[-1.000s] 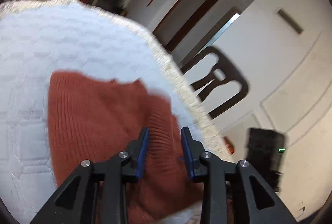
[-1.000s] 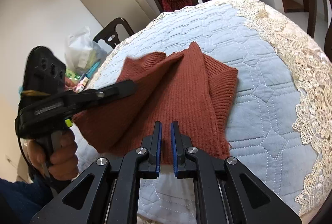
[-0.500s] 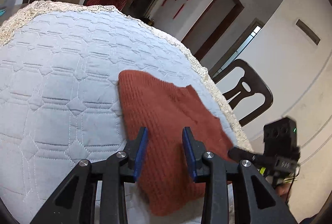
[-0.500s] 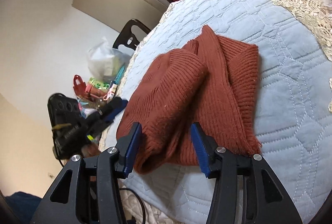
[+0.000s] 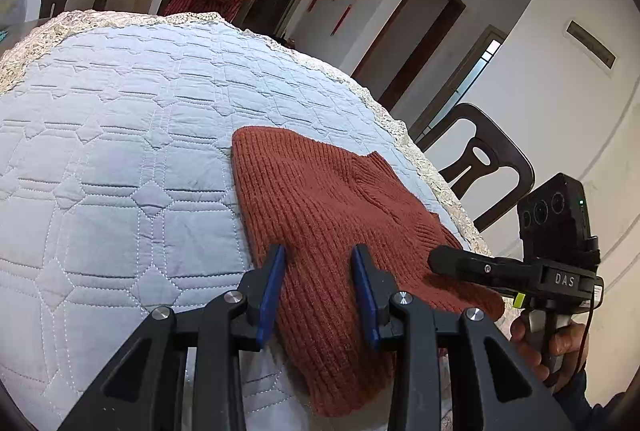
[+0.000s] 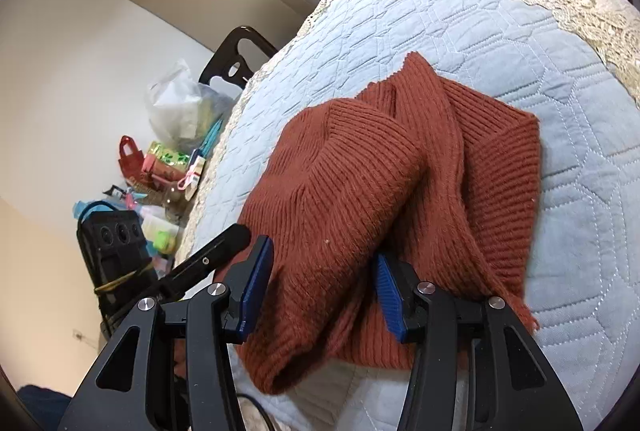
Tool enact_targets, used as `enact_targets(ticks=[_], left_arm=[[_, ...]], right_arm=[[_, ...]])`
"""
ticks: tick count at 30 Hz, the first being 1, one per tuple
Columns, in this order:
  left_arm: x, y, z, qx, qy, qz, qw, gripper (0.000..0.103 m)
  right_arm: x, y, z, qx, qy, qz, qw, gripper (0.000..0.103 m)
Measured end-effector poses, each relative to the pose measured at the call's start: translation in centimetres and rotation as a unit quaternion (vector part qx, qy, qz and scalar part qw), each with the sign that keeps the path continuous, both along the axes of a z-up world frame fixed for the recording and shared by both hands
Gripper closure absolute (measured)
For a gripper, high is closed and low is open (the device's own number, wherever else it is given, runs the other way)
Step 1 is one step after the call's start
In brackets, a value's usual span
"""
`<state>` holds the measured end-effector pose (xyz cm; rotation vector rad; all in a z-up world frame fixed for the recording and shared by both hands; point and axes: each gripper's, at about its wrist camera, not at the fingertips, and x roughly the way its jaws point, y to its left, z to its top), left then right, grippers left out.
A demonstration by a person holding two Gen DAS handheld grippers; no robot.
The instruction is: Fold small clothes
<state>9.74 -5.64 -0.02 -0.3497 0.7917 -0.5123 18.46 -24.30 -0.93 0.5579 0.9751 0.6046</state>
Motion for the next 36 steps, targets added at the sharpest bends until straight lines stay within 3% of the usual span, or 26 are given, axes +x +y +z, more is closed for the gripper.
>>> enact_targets(ticks=[4, 6, 11, 18, 25, 29, 33, 36], left_arm=[[-0.1, 0.2, -0.1, 0.0, -0.001, 0.001, 1.0, 0.066], [-0.1, 0.1, -0.1, 0.001, 0.0, 0.0, 1.0, 0.066], [0.3, -0.3, 1.0, 0.01, -0.002, -0.001, 0.9999, 0.066], [-0.1, -1.8, 3.6, 0.006, -0.039, -0.025, 0.9989, 0.066], [-0.6, -4.4, 2.0, 0.036, -0.028, -0.06, 0.9971, 0.066], [-0.5, -4.3, 2.2, 0.038, -0.026, -0.059, 0.9972, 0.066], [-0.5, -4.1, 2.2, 0.043, -0.023, -0.059, 0.9971, 0.066], [-0.9, -3.9, 3.1, 0.035, -0.027, -0.057, 0.9974, 0.066]], right_arm=[[0.0, 0.7, -0.2, -0.02, -0.003, 0.009, 1.0, 0.061], [0.4, 0.6, -0.7, -0.028, 0.004, 0.003, 1.0, 0.075], [0.7, 0.8, 0.1, -0.038, -0.011, 0.016, 0.999, 0.083], [0.7, -2.7, 3.5, -0.053, -0.07, 0.006, 0.996, 0.084], [1.3, -6.3, -0.2, -0.063, -0.031, -0.017, 0.997, 0.084], [0.8, -6.4, -0.1, -0.051, -0.036, -0.015, 0.998, 0.083], [0.9, -7.3, 0.0, -0.042, -0.021, -0.031, 0.998, 0.076], [-0.5, -7.8, 1.8, -0.067, -0.055, -0.054, 0.995, 0.075]])
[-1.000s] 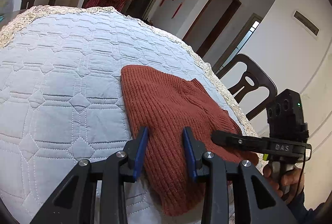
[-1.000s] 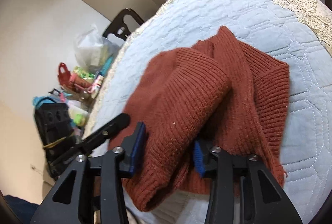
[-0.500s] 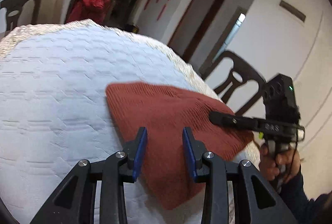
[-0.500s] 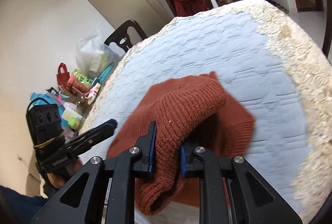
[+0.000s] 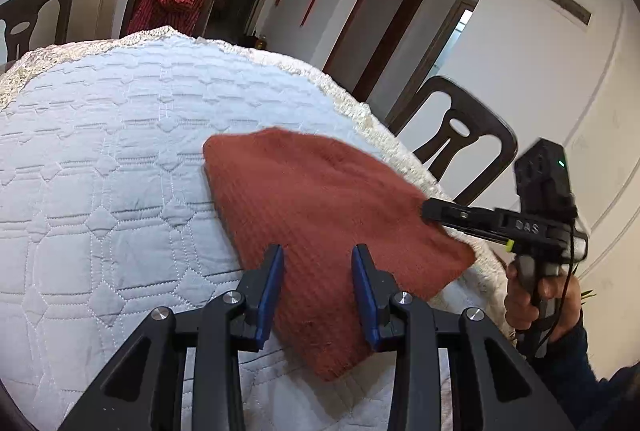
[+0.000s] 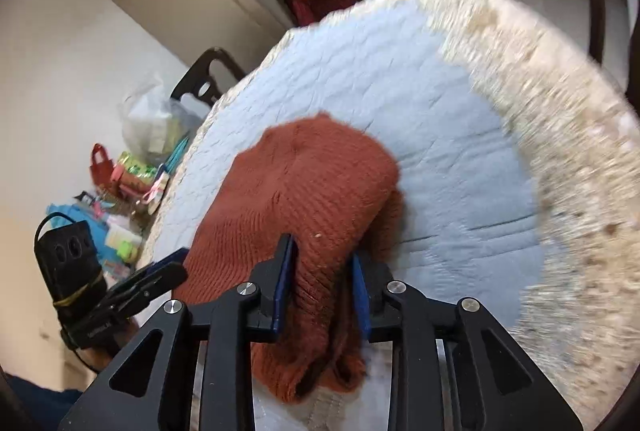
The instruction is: Fold small clothes
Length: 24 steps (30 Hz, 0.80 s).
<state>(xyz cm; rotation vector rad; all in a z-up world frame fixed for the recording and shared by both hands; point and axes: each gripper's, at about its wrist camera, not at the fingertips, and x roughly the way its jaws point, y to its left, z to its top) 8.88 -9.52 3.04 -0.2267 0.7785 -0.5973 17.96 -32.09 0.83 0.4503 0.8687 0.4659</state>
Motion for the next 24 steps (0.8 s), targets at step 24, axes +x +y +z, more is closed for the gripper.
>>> enact_targets(ticks=[24], left_arm=[[-1.3, -2.1, 0.4, 0.05, -0.04, -0.038, 0.9972, 0.066]], right_arm=[[-4.4, 2.6, 1.8, -0.092, -0.085, 0.027, 0.992, 0.082]])
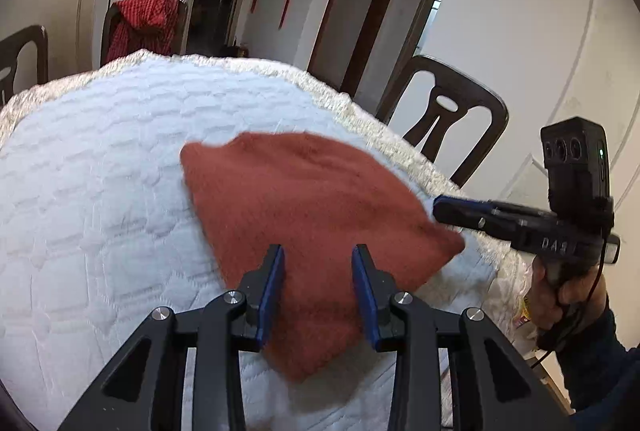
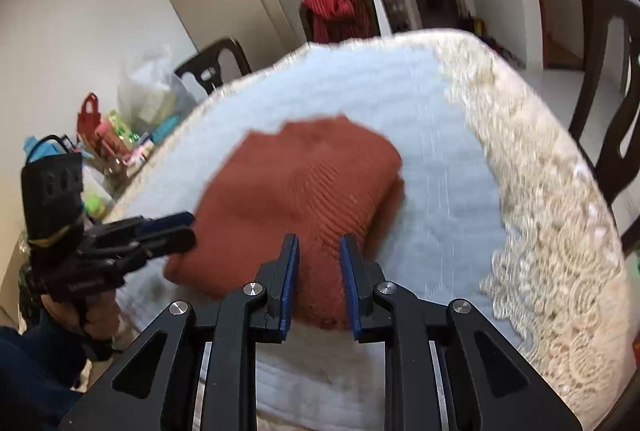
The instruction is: Fold small clothes
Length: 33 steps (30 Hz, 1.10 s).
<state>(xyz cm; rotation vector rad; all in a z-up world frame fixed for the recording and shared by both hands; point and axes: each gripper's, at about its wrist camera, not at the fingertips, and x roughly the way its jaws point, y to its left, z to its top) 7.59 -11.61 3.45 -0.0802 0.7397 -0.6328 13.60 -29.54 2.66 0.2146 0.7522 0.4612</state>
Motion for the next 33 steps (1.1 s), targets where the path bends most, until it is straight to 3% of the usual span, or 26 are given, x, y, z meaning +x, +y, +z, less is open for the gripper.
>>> enact_targets(ticks=[5, 11, 16, 21, 23, 28, 33], left_arm=[[0.7, -0.8, -1.1, 0.006, 0.009, 0.001, 0.9999, 0.066], [0.7, -0.1, -1.1, -0.001, 0.015, -0.001, 0.9999, 0.066], [2.8, -1.0, 0.3, 0.0, -0.01, 0.02, 0.9998, 0.065], [3.8, -1.2, -2.2, 0.036, 0.0, 0.037, 0.9987, 0.066], [3.0, -1.1, -2.3, 0.038, -0.013, 0.038, 0.9985, 0.065], [3.0, -0.9, -2.0, 0.038, -0.011, 0.039, 0.9985, 0.065], [5.3, -1.3, -0.7, 0.038, -0.008, 0.051, 0.9979, 0.065]], right_arm=[[0.6, 1.7, -2.6, -0.025, 0.031, 0.026, 0.999, 0.082], [0.8, 0.9, -1.5, -0.009, 0.031, 0.021, 0.999, 0.082], [3.8, 0.5, 0.0, 0.006, 0.0, -0.021, 1.0, 0.08], [6.6, 0.9, -3.0, -0.015, 0.046, -0.043, 0.998, 0.08], [6.3, 0.3, -3.3, 0.013, 0.039, -0.045, 0.998, 0.08], [6.4, -0.2, -3.0, 0.025, 0.05, -0.04, 0.998, 0.08], [8.4, 0.0, -1.6, 0.017, 0.041, -0.043, 0.998, 0.08]])
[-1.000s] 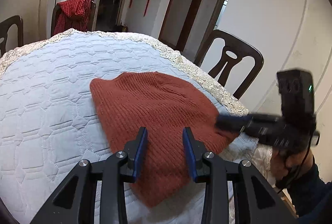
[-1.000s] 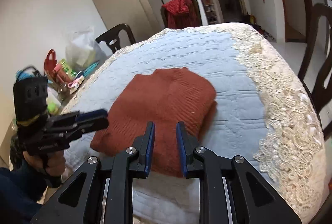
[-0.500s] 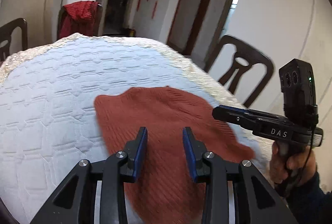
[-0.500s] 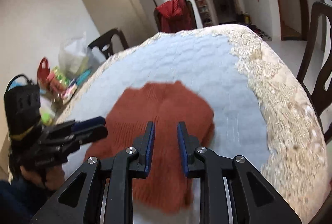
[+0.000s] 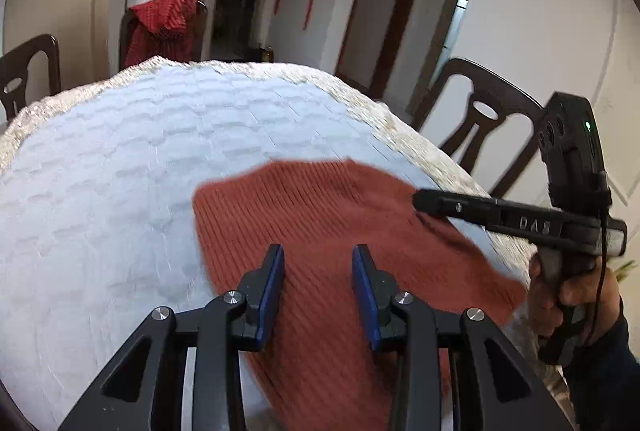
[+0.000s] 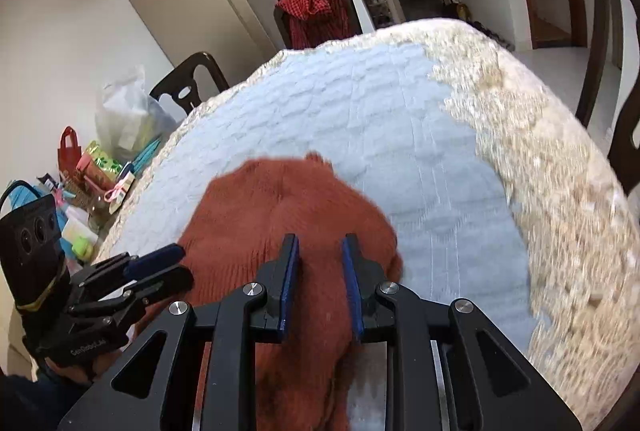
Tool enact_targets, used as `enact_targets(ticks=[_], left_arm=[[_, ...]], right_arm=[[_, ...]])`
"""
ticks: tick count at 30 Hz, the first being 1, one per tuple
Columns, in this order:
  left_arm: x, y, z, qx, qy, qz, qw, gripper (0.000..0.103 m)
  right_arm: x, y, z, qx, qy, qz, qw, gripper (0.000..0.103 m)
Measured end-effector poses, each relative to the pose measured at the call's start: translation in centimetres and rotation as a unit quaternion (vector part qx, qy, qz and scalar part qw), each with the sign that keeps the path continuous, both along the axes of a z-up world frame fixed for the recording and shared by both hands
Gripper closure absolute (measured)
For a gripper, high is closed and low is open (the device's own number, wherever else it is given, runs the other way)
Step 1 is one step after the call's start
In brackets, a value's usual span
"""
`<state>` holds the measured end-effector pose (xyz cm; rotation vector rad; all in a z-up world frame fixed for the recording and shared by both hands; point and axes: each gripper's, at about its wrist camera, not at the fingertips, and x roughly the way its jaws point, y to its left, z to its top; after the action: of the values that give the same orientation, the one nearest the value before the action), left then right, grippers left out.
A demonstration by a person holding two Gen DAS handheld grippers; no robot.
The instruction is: Fold small clothes
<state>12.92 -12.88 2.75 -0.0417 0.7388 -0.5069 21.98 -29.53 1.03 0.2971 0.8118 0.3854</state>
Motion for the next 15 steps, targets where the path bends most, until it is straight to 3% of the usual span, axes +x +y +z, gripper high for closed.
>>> enact_targets(ticks=[5, 10, 15], left_arm=[[3.7, -0.5, -2.1, 0.032, 0.049, 0.018, 0.9981, 0.065], [2.3, 0.1, -1.5, 0.017, 0.037, 0.013, 0.9991, 0.065], [-1.2, 1.5, 0.4, -0.009, 0.012, -0.012, 0.9998, 0.065]], right_arm=[[3.0, 0.4, -1.8, -0.028, 0.037, -0.003, 0.999, 0.08], [2.1, -0.8, -1.6, -0.014, 0.032, -0.008, 0.999, 0.08], [-2.3, -1.6, 0.7, -0.004, -0.007, 0.018, 1.0, 0.079]])
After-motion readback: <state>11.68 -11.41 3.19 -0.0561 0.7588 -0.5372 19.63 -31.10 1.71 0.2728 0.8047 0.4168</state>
